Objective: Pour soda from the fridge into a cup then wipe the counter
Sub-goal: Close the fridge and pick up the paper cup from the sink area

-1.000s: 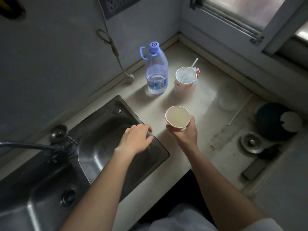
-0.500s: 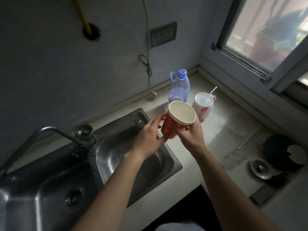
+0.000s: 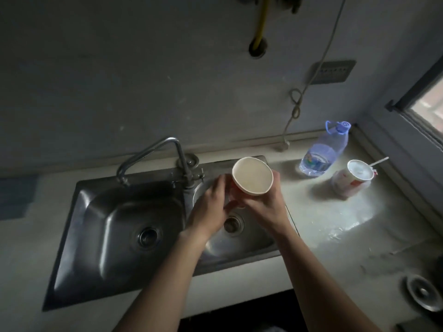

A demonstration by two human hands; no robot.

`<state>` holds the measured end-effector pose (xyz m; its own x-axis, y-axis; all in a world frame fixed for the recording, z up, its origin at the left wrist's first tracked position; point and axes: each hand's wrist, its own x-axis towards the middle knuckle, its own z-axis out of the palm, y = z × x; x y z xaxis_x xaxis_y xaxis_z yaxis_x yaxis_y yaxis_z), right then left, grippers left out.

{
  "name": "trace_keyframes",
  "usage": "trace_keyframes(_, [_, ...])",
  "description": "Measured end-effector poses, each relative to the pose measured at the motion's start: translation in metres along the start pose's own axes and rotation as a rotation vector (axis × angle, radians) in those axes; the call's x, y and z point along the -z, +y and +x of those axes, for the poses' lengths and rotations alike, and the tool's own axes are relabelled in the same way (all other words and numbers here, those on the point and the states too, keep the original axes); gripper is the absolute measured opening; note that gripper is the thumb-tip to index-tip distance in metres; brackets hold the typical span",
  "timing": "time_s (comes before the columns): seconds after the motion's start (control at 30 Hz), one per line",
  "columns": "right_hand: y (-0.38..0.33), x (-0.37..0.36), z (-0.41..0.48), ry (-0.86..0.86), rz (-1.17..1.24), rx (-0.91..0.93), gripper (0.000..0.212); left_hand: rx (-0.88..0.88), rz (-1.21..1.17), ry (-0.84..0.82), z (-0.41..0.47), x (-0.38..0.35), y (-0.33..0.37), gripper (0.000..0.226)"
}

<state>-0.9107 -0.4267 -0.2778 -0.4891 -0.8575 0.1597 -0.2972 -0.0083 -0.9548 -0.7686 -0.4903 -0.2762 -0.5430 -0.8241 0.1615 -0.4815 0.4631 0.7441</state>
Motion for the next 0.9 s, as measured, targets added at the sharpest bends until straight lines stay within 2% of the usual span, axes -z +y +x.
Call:
trace_keyframes(0.13, [-0.008,-0.018,-0.009,-0.128,0.020,0.023,0.091,0.105,0.041,0.035,-0.028,0.018,-0.009,0.062])
trace_keyframes(0.47, [-0.042,-0.099,-0.050,-0.596,0.202,0.077,0.088,0.509,0.140,0.329,-0.134,0.071,-0.010,0.066])
trace_keyframes(0.67, [-0.080,-0.146,-0.101,-0.754,0.239,0.112,0.072,0.554,0.148,0.518,-0.206,0.109,-0.016,0.059])
trace_keyframes(0.8, [-0.114,-0.189,-0.140,-0.924,0.233,0.135,0.075,0.599,0.118,0.693,-0.259,0.139,-0.022,0.054])
trace_keyframes(0.9, [-0.134,-0.226,-0.178,-0.973,0.207,0.166,0.076,0.620,0.129,0.754,-0.305,0.165,-0.038,0.052])
